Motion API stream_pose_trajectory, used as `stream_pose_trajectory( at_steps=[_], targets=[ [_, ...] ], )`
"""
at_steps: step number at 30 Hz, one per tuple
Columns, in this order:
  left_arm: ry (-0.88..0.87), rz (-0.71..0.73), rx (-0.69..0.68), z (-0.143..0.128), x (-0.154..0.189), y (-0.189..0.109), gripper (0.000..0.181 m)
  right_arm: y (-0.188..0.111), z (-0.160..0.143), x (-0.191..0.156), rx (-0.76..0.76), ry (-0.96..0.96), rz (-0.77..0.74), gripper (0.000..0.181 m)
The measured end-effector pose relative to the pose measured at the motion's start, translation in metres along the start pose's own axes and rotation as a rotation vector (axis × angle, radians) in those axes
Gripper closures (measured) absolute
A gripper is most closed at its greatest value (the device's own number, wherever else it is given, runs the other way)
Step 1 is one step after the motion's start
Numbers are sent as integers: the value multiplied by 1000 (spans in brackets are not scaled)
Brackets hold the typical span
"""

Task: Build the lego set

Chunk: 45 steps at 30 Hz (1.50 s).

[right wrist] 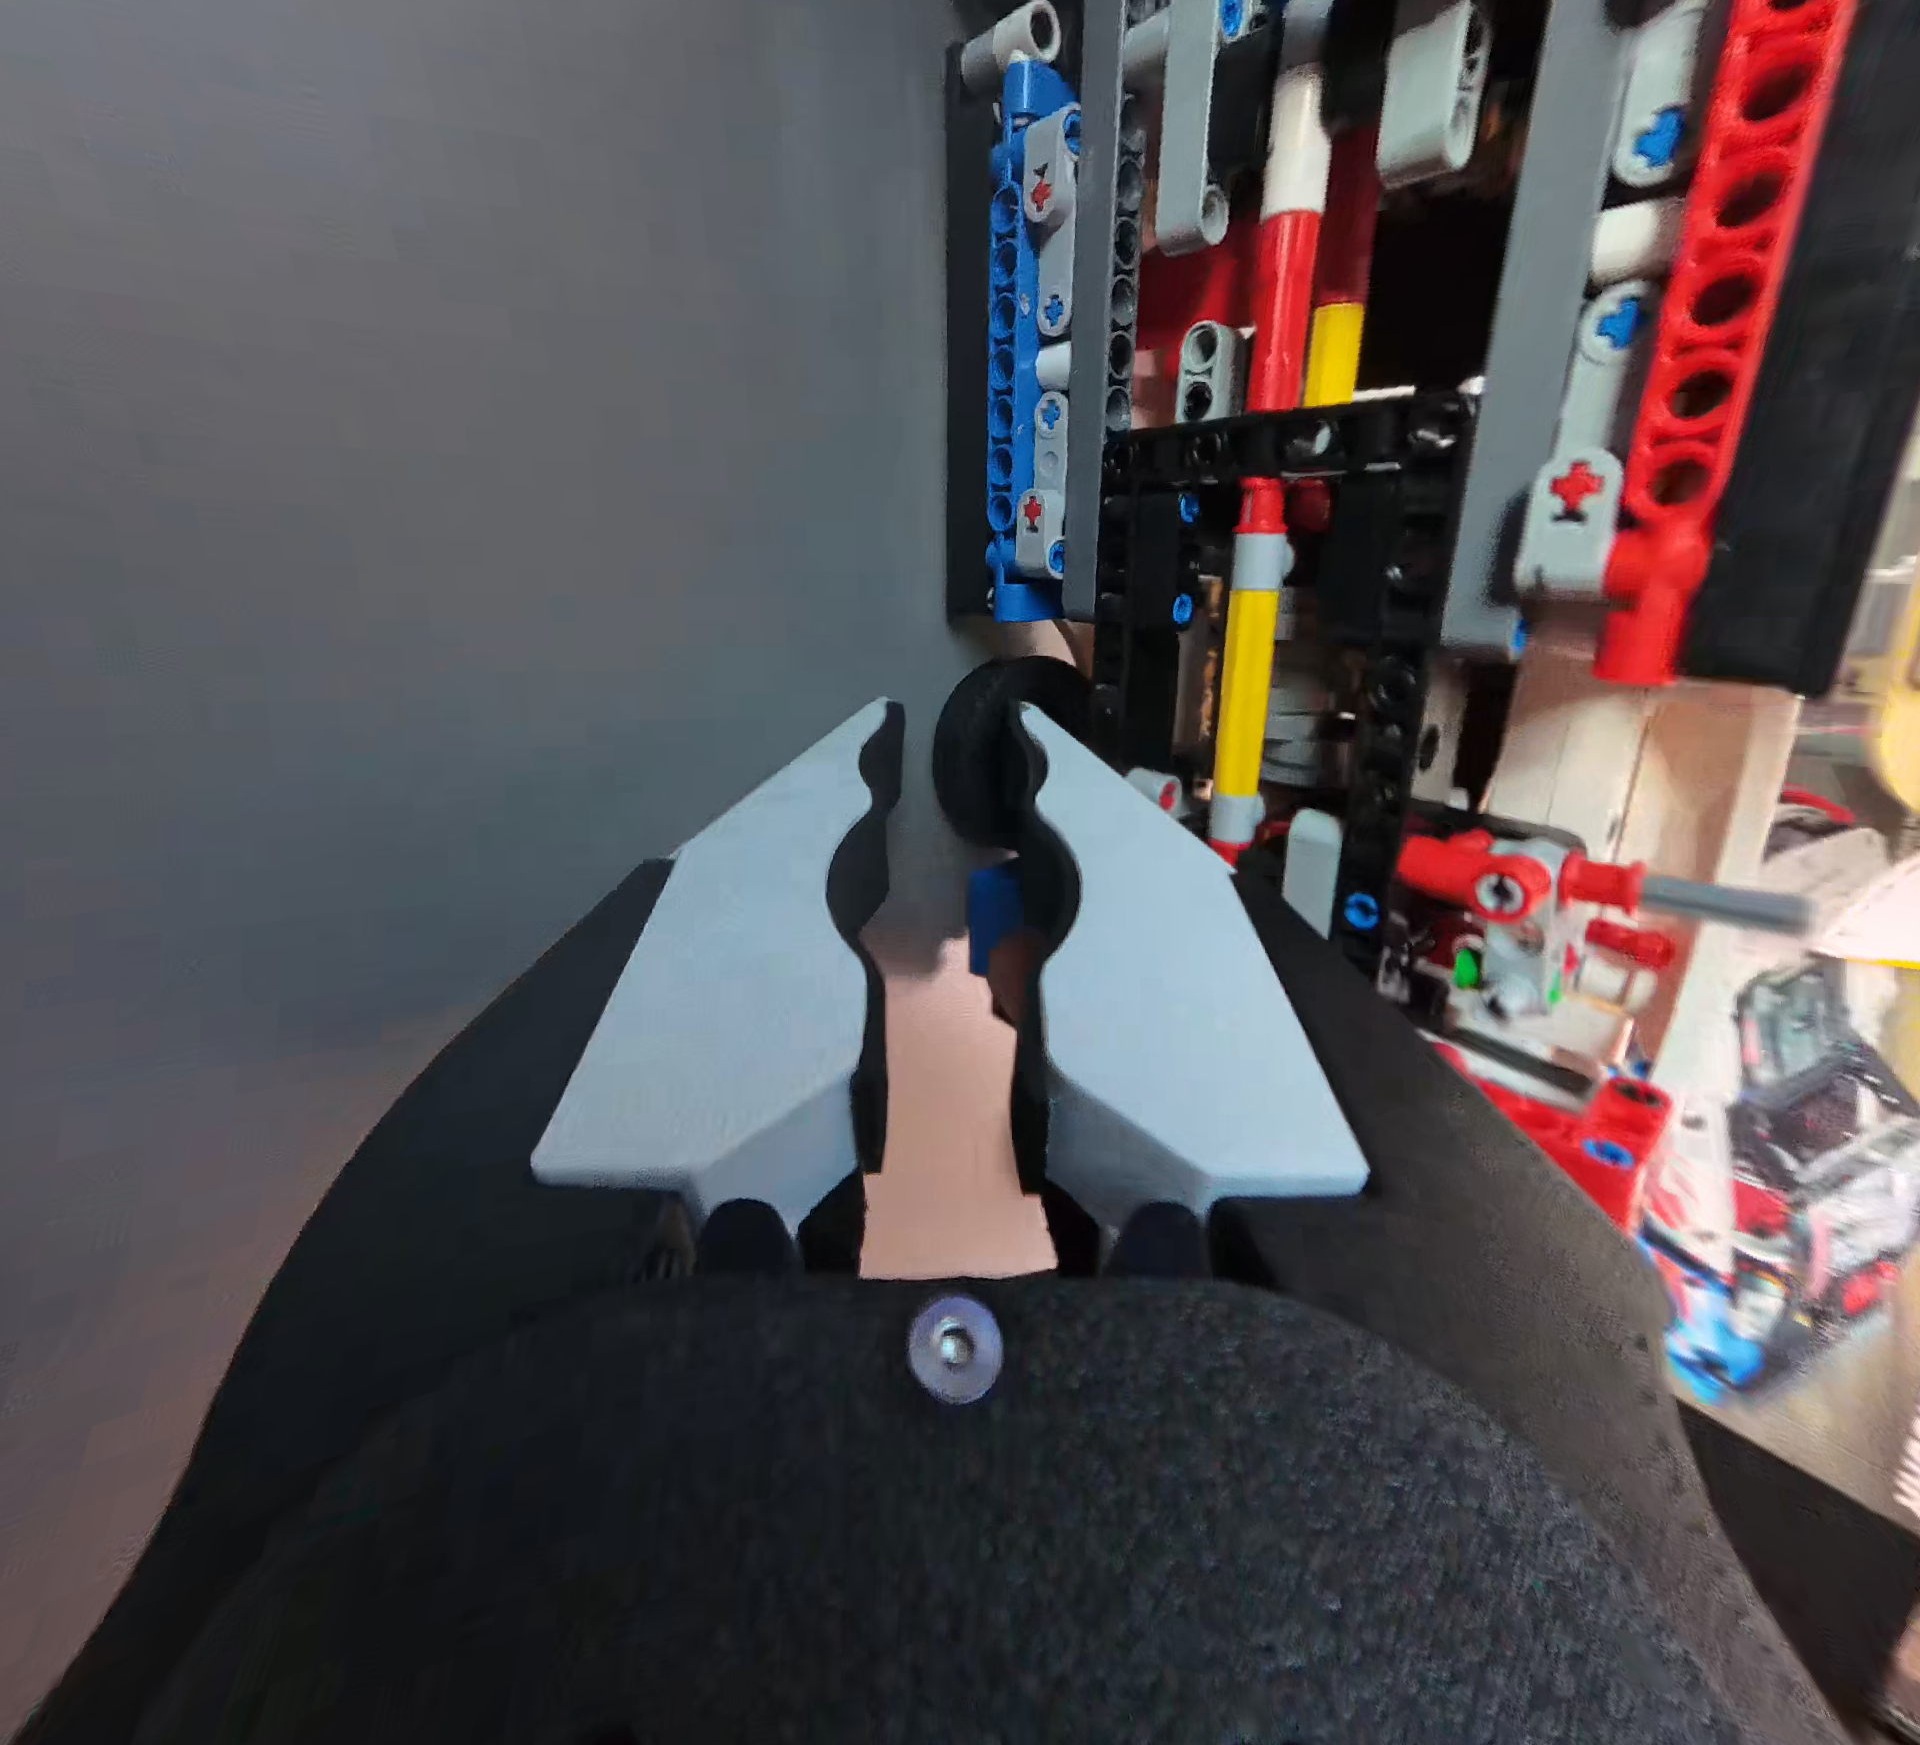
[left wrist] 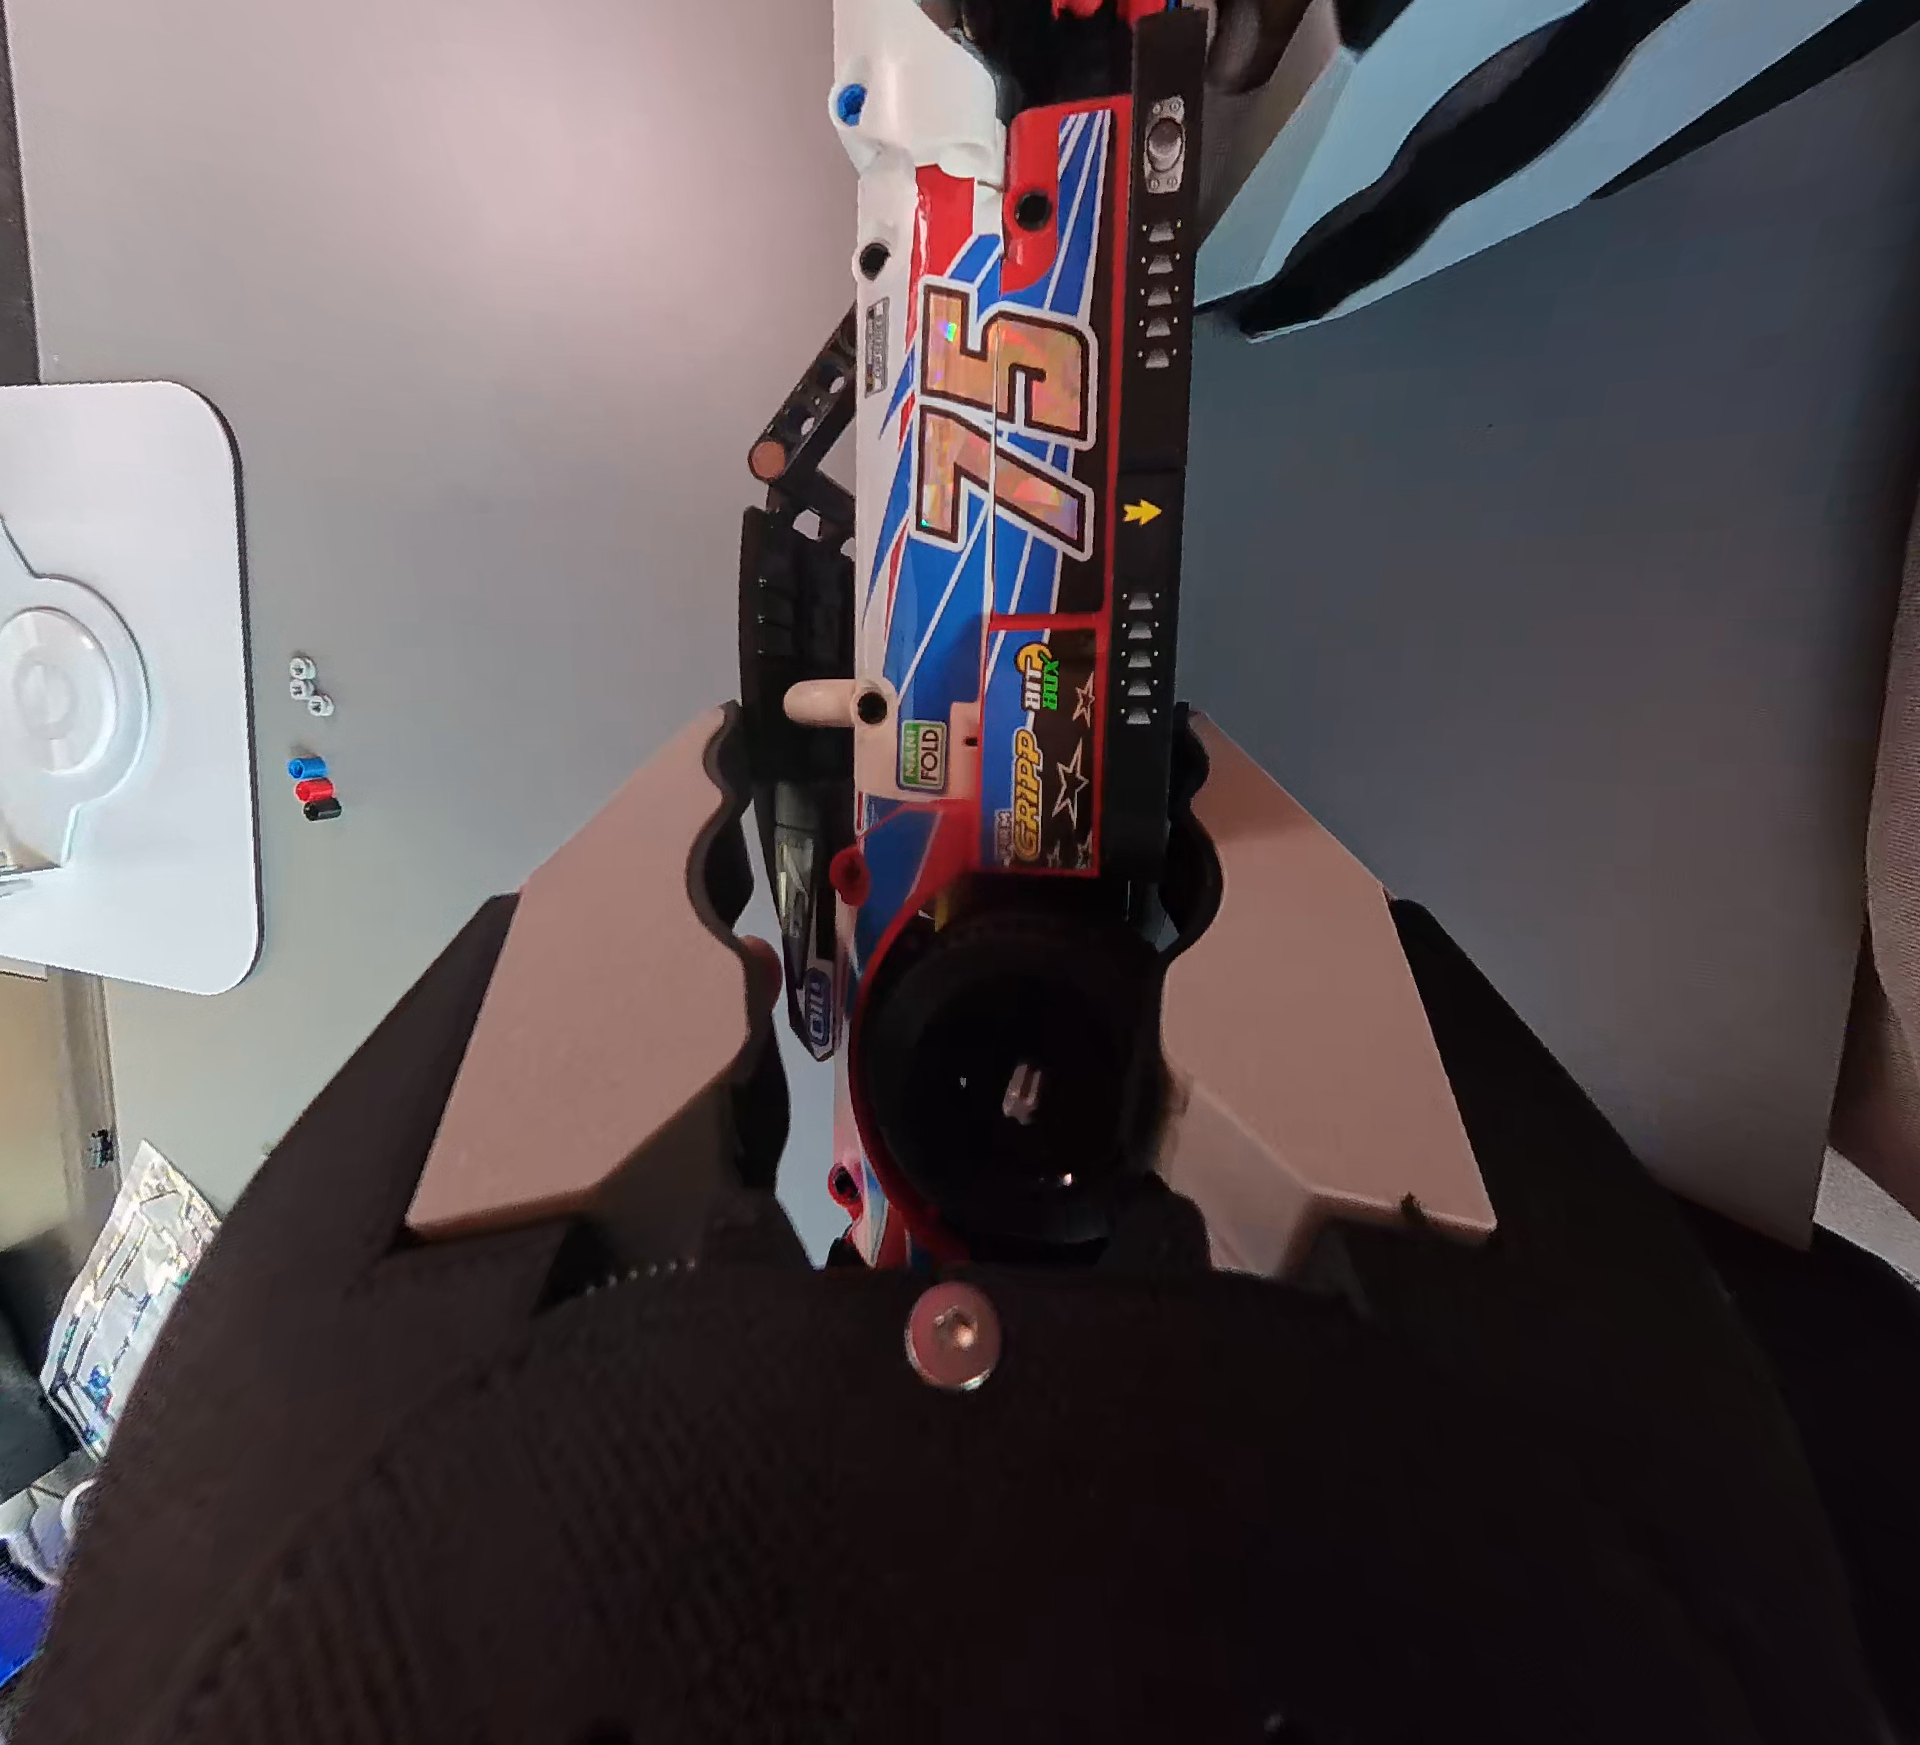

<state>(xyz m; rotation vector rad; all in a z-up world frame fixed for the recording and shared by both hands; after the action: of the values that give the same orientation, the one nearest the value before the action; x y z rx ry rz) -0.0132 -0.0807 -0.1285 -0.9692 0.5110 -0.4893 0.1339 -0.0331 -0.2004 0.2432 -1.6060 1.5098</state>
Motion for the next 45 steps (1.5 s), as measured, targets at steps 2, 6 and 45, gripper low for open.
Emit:
stream_pose_trajectory(
  at_steps=[2,6,45],
  targets=[
    [3,8,-3,0,0,0,104,-18,-1,1,114,113,62,162],
    [9,23,-9,1,1,1,105,-76,-14,19,482,375,222,160],
    [11,52,10,3,4,2,106,-74,-25,132,444,144,522,140]
  ],
)
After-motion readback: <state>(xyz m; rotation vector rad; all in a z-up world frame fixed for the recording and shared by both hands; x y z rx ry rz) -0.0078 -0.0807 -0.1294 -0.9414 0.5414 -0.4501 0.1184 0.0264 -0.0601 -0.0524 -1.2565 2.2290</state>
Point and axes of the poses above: each gripper's, where its closed fingertips meet, y out along the fingers, z out of its top, x = y × z across the jaws, the point moved 7 cm from there along -y, back along the fingers, and after that the axes turned 7 degrees about -y, right-handed, at the moved point
